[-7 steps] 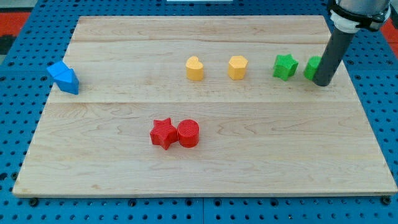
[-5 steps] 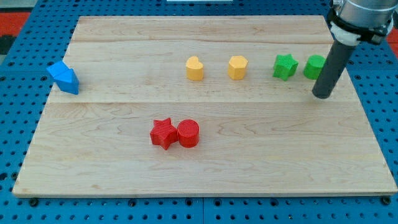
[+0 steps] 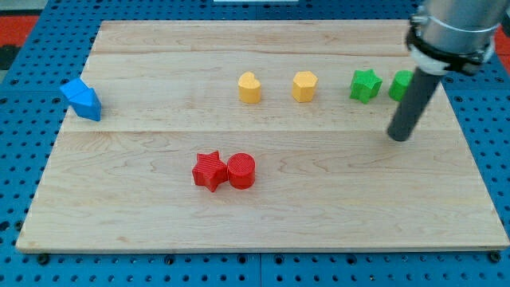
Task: Move your arm to the blue cube
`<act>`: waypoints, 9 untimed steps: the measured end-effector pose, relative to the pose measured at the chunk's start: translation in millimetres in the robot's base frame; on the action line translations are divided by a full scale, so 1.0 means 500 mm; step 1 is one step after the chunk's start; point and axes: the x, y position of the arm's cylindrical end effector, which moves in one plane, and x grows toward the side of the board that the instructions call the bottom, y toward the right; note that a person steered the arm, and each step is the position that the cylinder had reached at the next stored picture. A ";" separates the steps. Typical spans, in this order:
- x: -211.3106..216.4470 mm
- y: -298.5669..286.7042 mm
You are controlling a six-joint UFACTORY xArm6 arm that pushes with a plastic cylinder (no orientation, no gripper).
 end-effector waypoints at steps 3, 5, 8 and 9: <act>-0.012 -0.449; -0.012 -0.814; -0.119 -0.963; -0.158 -0.917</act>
